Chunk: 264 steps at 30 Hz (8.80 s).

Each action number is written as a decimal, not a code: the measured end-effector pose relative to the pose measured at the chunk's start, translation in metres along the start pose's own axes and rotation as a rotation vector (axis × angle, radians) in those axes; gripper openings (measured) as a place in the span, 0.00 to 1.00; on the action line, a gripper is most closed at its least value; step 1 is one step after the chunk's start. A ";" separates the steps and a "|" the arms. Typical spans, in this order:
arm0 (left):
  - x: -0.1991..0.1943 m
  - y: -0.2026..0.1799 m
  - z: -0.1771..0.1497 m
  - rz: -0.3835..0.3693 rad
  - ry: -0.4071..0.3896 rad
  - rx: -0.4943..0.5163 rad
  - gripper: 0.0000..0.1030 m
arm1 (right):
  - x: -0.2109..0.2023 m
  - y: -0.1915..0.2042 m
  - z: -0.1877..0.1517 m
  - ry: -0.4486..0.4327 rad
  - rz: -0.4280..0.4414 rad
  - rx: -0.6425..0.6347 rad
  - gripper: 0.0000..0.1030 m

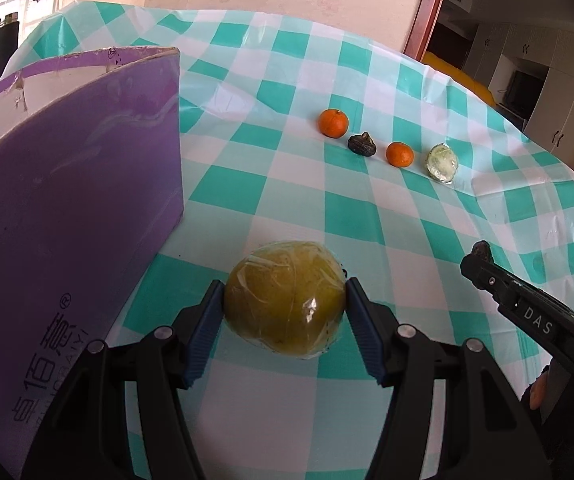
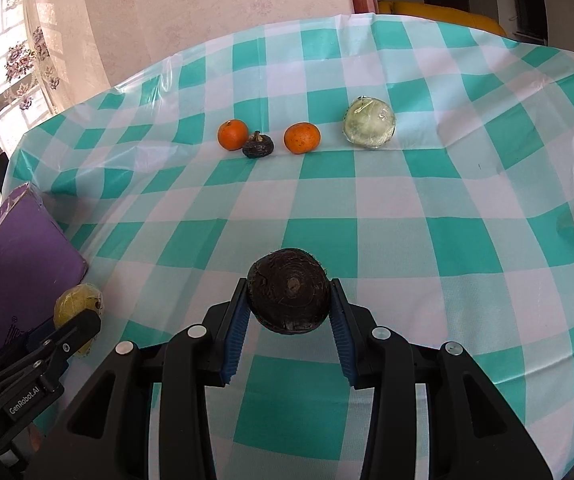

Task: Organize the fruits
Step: 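Carry the yellow fruit and mangosteen in both tools over the purple box, then open both tools to drop the yellow fruit and mangosteen into the box, then move both open tools back toward the remaining fruits on the table, then grasp a mangosteen with the left tool while the right tool grasps a mandarin, then carry the mangosteen and mandarin in both tools over the box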

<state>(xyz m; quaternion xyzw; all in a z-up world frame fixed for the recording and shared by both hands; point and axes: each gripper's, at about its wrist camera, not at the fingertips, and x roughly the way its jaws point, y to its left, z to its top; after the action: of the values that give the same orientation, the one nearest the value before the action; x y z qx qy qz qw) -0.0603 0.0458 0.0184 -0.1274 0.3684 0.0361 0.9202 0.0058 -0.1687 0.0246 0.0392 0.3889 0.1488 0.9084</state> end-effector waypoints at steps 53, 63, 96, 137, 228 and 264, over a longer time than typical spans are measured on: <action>-0.203 0.162 0.030 0.239 -0.181 -0.023 0.60 | -0.120 0.240 0.004 -0.150 0.326 -0.480 0.38; -0.171 0.200 0.016 0.337 0.038 -0.002 0.60 | -0.048 0.308 -0.012 0.123 0.246 -0.651 0.38; -0.137 0.218 0.010 0.539 0.292 0.150 0.98 | 0.009 0.364 -0.050 0.341 0.077 -1.080 0.87; 0.046 -0.044 0.090 -0.180 -0.132 0.082 0.98 | 0.000 -0.036 0.062 -0.307 -0.169 0.099 0.96; 0.032 -0.029 0.036 0.052 -0.041 0.020 0.38 | 0.088 -0.087 0.099 -0.128 0.068 0.350 0.39; -0.077 0.012 -0.010 -0.090 -0.189 0.024 0.38 | -0.033 0.020 -0.025 -0.024 0.094 0.080 0.39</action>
<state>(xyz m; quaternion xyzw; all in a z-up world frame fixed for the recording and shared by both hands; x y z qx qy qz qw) -0.1247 0.0568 0.0615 -0.1289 0.2743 0.0020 0.9530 -0.0384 -0.1610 0.0344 0.0956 0.3814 0.1748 0.9027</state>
